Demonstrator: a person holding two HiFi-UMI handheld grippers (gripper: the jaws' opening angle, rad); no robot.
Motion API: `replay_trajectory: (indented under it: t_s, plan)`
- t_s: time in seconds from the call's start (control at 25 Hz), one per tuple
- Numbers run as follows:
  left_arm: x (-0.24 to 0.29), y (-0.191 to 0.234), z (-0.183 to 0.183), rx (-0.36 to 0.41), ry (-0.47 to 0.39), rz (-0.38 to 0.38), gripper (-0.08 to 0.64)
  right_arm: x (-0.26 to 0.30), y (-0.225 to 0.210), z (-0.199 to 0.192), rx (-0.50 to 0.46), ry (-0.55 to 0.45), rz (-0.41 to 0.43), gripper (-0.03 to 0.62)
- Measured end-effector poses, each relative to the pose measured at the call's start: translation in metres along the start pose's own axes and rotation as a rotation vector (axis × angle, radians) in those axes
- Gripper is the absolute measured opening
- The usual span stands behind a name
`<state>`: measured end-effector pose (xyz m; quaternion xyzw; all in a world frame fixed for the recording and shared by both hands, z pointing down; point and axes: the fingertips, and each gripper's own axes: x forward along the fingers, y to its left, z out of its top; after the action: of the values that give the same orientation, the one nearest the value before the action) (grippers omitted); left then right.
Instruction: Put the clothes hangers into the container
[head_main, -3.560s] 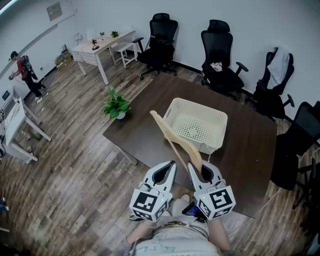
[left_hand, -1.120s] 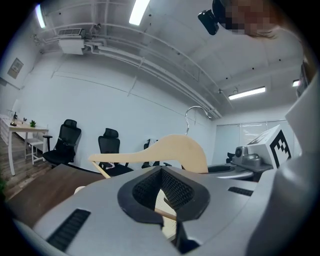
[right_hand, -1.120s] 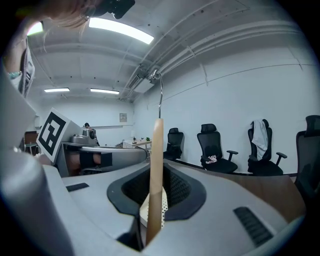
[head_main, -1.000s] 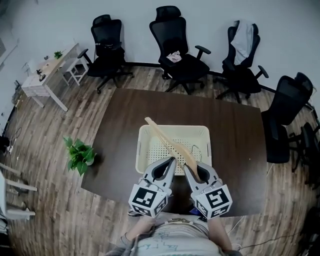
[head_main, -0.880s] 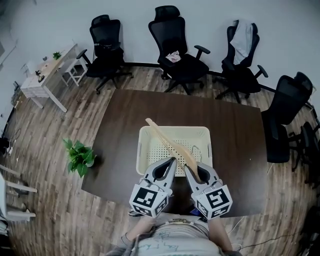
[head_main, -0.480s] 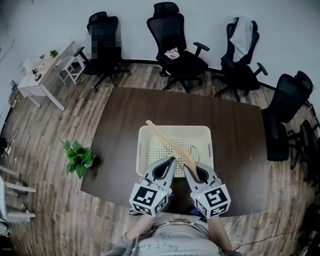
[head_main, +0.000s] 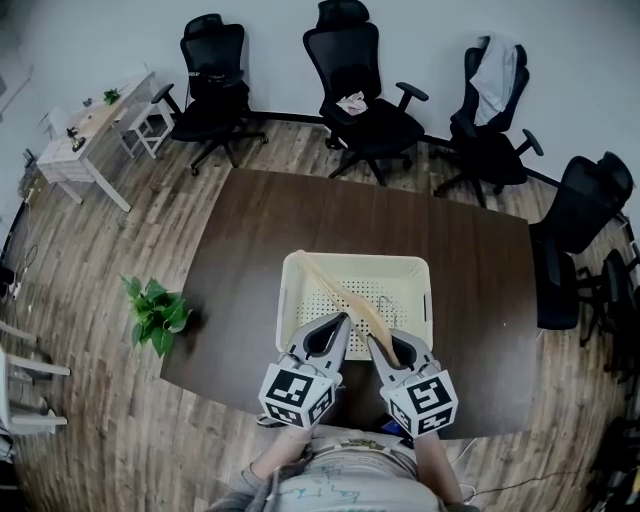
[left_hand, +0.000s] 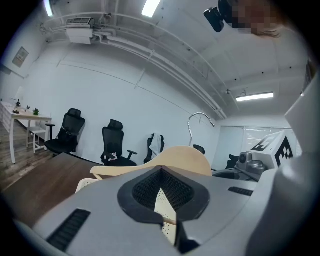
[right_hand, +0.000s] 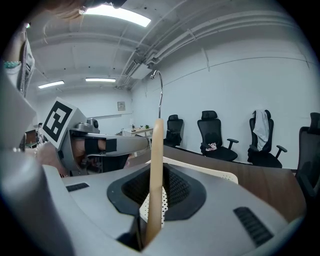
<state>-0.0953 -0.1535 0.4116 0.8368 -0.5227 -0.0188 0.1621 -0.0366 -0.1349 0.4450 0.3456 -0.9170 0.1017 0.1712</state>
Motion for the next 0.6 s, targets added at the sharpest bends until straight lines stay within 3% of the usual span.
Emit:
replay_trajectory:
  t_s: [0.6]
  plan:
    - [0.009,0.026,-0.018,-0.042,0.043,0.020,0.011,0.026,-0.004,-0.021,0.023,0.085,0.011,0.058]
